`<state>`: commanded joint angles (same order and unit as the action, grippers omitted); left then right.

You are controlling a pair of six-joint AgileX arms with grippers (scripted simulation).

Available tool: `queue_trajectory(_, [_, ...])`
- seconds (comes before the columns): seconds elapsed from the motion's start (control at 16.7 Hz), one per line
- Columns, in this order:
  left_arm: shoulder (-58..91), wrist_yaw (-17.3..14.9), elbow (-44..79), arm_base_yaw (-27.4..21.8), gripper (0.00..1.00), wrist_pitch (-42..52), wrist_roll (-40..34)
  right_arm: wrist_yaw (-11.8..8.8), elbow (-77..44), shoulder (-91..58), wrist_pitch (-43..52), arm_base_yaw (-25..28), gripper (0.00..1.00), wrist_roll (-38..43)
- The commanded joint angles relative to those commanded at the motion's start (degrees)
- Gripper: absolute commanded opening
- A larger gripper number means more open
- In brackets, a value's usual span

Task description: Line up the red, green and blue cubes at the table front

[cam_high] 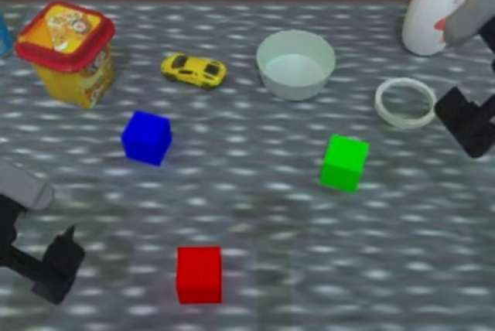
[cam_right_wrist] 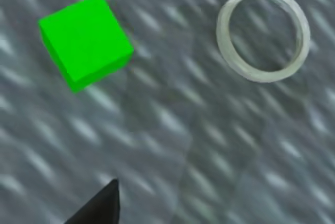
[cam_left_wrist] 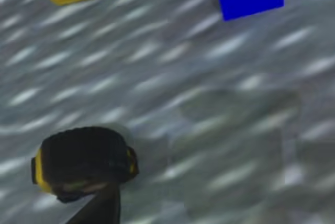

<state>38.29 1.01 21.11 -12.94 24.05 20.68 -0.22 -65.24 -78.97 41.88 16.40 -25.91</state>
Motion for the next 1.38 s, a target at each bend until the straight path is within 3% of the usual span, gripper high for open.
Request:
queue_trajectory(0.36, [-24.3, -0.4, -15.5, 9.3, 1.00, -13.8, -12.4, 0.1, -26.8, -34.4, 16.9, 6.5, 1.00, -10.5])
queue_trajectory(0.66, [-35.7, -0.9, -20.5, 13.4, 1.00, -22.2, -19.3, 0.4, -41.1, -49.7, 24.8, 9.8, 1.00, -16.0])
queue_trajectory(1.14, [-38.3, -1.0, -21.1, 14.1, 1.00, -24.1, -20.7, 0.4, -43.8, -52.2, 25.9, 10.2, 1.00, -17.1])
queue_trajectory(1.38, [-38.3, -1.0, -21.1, 14.1, 1.00, -24.1, -20.7, 0.5, -39.7, -54.4, 19.5, 10.4, 1.00, -17.1])
